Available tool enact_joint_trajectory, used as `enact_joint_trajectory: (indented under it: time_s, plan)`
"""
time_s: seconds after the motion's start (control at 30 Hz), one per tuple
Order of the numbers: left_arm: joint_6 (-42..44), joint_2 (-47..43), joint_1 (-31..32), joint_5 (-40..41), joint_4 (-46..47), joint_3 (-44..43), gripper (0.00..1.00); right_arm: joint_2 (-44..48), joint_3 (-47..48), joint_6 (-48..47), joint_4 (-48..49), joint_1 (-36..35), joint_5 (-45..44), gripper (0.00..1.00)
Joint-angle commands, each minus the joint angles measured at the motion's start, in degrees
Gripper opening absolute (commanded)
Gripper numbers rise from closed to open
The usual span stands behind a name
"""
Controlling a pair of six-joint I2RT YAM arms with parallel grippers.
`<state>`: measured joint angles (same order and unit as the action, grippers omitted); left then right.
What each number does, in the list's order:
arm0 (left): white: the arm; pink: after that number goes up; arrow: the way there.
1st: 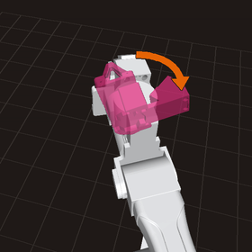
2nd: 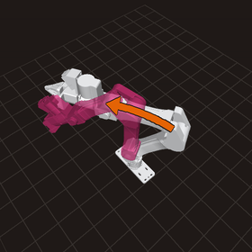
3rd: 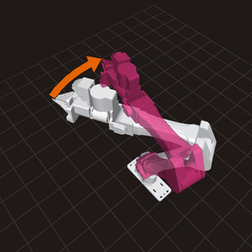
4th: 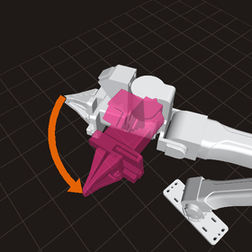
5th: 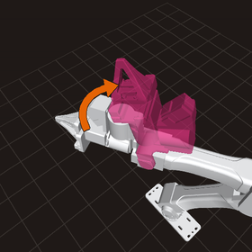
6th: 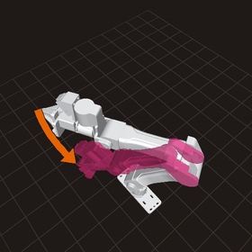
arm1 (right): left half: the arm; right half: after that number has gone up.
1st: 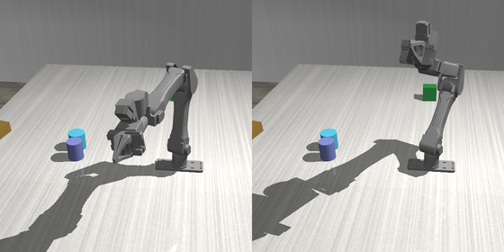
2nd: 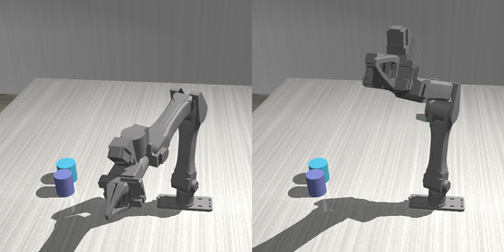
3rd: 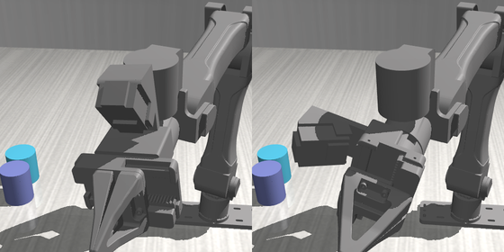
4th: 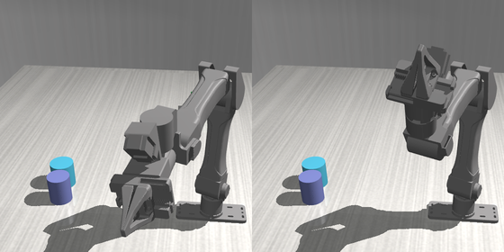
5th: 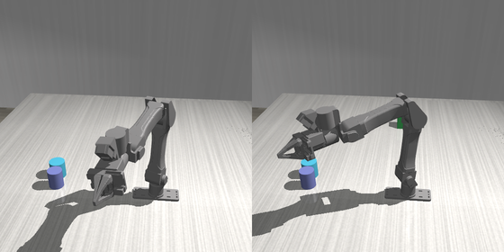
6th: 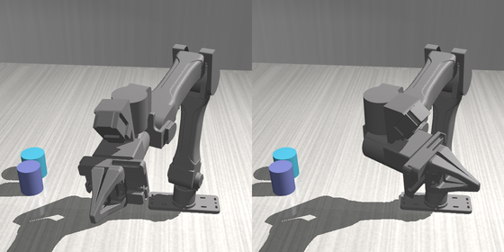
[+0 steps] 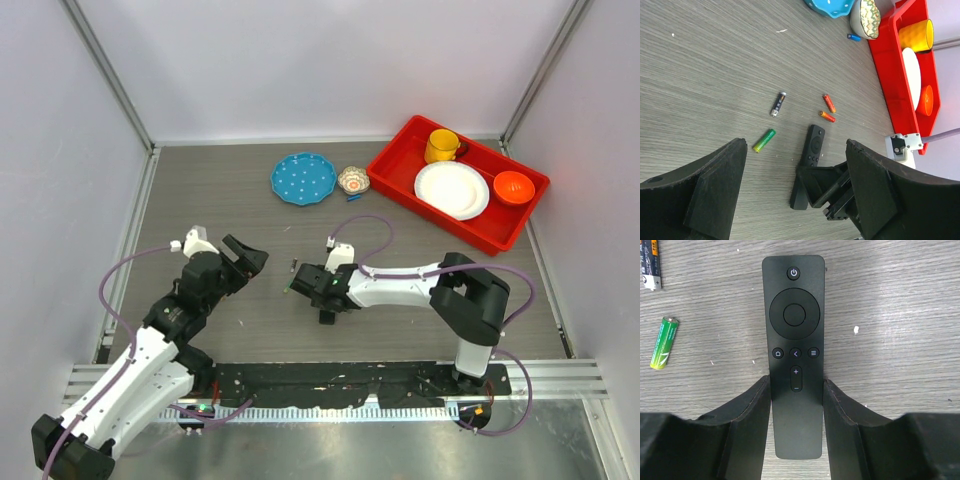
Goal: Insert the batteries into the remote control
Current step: Place the remote control at the center of the board.
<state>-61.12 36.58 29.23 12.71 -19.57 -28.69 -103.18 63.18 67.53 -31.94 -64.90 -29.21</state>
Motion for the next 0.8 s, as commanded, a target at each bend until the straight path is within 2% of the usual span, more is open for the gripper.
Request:
enact_joint_trajectory:
  time_s: [0.0, 0.23, 0.43, 0.6, 0.73, 0.77]
  plan:
    - [-0.3, -0.7, -0.1, 0.6, 1.0, 0.2, 0.84, -0.2, 1.5, 0.0, 0.7, -0.2, -0.1, 0.22]
    - [-0.2, -0.7, -0.1, 0.5, 0.9, 0.6, 0.88, 0.9, 1.2, -1.5, 1.9, -0.3, 0.8, 0.48]
    - [0.7, 1.8, 0.0, -0.8, 1.2, -0.3, 0.92, 1.9, 2.6, -2.4, 1.4, -0.7, 0.9, 0.61]
    - [1.6, 2.6, -0.1, -0.2, 0.6, -0.8, 0.95, 4.4, 3.3, -2.8, 0.1, -1.2, 0.6, 0.66]
    - [4.5, 3.5, 0.0, 1.7, -1.0, -2.6, 0.96, 10.5, 6.5, -8.0, -6.1, -2.6, -5.9, 0.69]
    - [5.0, 3.8, -0.1, 2.3, -1.5, -3.0, 0.96, 11.8, 7.2, -9.6, -8.0, -2.6, -11.3, 0.69]
